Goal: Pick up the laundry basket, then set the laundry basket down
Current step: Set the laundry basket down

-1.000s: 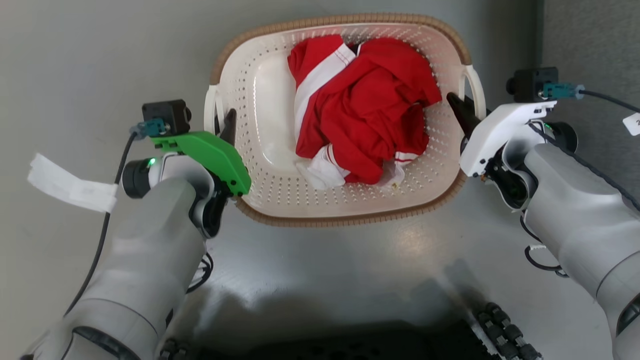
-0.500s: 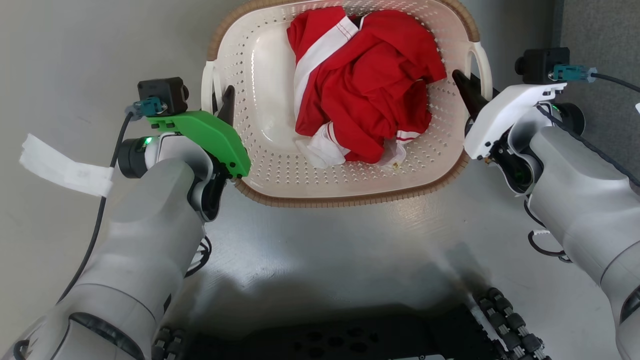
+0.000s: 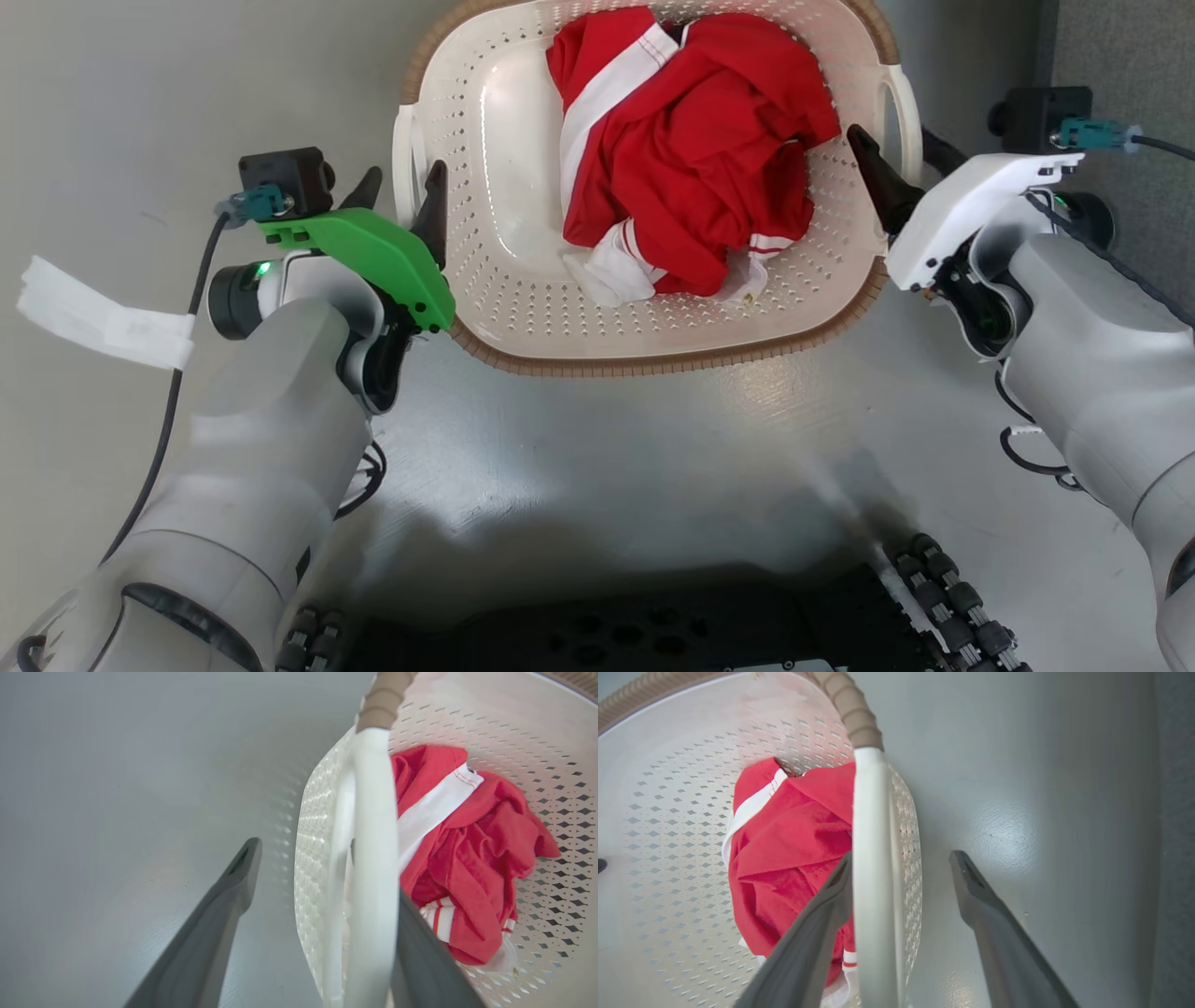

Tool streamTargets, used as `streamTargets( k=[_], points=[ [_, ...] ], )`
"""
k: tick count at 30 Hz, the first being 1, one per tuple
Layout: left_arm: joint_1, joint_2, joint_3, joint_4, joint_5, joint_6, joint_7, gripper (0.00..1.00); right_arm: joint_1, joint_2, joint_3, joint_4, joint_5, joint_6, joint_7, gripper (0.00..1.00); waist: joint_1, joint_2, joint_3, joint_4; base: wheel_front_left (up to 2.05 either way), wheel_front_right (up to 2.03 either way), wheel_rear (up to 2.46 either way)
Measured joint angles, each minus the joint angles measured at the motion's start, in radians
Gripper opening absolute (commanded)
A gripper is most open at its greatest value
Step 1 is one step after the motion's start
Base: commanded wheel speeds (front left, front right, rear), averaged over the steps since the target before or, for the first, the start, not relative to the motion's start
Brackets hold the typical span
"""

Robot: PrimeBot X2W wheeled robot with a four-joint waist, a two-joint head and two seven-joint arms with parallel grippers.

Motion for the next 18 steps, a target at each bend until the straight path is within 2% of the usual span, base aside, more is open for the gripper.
streamTargets(
  k=[18],
  points=[
    [0.001, 0.001, -0.042, 0.031, -0.007, -0.004, 0.0, 1.0, 0.001, 0.019, 0.004, 0.03, 0.025, 0.0, -0.009, 1.0, -0.0001, 0.0, -0.035, 0.002, 0.0, 0.0, 0.0]
  ],
)
